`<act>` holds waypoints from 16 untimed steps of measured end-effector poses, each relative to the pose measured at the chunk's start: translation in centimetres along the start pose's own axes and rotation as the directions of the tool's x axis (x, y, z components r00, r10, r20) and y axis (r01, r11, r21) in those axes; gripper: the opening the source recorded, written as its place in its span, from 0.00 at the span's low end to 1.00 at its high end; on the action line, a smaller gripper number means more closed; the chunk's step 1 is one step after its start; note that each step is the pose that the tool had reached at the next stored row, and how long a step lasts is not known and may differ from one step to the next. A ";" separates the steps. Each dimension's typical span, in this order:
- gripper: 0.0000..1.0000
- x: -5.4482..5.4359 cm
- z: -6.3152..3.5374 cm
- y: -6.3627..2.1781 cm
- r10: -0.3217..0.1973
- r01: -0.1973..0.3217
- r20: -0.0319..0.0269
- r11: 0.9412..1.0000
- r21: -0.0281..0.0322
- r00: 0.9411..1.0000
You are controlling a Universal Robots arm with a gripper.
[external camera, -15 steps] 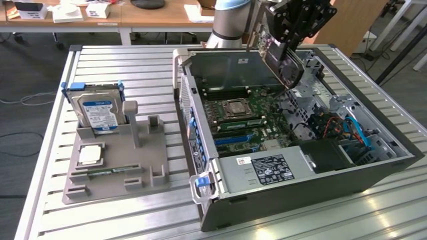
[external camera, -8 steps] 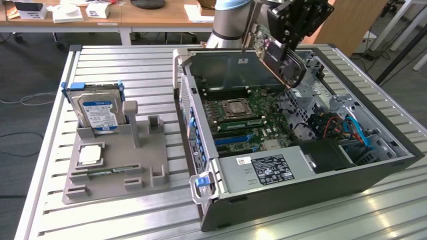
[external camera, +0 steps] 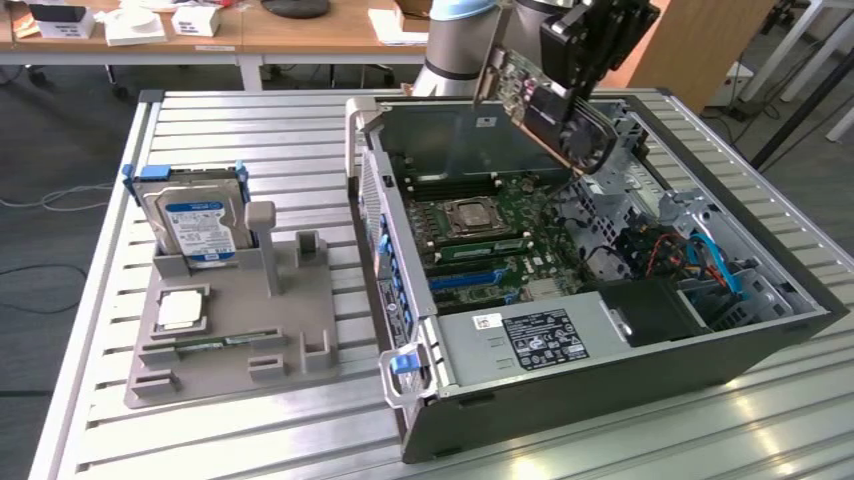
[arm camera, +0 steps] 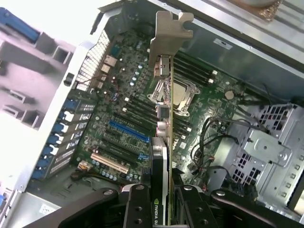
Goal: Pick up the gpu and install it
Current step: 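Insert the gpu into the slot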
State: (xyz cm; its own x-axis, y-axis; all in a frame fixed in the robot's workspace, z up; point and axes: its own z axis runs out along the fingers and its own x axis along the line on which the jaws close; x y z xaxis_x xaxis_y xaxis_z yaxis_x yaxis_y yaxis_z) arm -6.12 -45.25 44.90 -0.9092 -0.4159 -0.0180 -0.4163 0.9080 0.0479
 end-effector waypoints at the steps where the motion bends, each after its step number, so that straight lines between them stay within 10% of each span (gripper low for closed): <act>1: 0.27 0.0 0.00 0.00 -0.018 0.018 -0.001 1.000 0.000 1.000; 9: 0.27 0.0 0.04 0.00 -0.161 0.161 -0.007 0.987 -0.003 0.987; 16: 0.27 0.0 0.09 -0.01 -0.286 0.285 -0.012 0.958 -0.007 0.958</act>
State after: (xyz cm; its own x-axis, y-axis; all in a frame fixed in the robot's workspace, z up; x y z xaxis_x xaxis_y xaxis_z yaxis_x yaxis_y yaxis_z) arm -6.12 -45.25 44.81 -0.7524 -0.6584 -0.0189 -0.6585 0.7511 0.0474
